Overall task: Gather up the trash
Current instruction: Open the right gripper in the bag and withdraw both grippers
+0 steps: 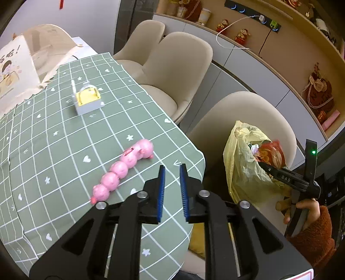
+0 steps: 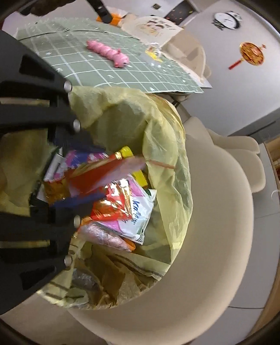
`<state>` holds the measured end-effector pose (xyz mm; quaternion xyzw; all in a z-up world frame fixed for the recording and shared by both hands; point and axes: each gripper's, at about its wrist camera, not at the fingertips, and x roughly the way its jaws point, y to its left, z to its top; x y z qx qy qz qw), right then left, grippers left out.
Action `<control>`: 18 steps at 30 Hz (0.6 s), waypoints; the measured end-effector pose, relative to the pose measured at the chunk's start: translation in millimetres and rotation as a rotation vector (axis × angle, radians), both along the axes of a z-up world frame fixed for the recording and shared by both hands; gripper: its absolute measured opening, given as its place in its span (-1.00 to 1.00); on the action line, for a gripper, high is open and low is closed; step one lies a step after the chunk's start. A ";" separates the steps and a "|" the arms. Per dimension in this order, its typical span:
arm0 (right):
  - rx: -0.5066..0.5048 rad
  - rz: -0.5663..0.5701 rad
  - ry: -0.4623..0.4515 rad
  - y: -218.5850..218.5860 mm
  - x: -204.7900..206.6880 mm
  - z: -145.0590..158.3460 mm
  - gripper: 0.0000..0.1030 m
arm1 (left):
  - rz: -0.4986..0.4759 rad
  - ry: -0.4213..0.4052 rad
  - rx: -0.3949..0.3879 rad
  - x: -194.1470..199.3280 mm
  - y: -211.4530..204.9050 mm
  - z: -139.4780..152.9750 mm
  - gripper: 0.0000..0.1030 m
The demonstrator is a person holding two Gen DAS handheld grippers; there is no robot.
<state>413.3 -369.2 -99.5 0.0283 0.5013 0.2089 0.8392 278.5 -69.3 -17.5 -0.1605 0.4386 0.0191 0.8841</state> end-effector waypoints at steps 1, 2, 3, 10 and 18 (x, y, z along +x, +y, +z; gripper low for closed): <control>-0.005 -0.003 -0.010 2.1 -5.7 3.5 -0.25 | -0.002 -0.004 0.002 -3.7 1.0 0.5 -0.68; -0.006 -0.009 -0.024 2.4 -12.5 8.1 -0.24 | -0.006 -0.009 0.006 -9.0 1.6 1.3 -0.64; -0.010 -0.024 -0.050 2.8 -23.2 15.9 -0.20 | -0.010 -0.015 0.007 -13.6 2.4 2.2 -0.61; 0.027 -0.140 -0.242 -3.4 -98.5 70.0 -0.08 | -0.046 -0.089 -0.016 -71.7 15.5 18.4 -0.22; 0.035 -0.176 -0.370 22.5 -212.1 115.4 -0.08 | -0.115 -0.156 0.033 -137.0 13.4 33.0 0.29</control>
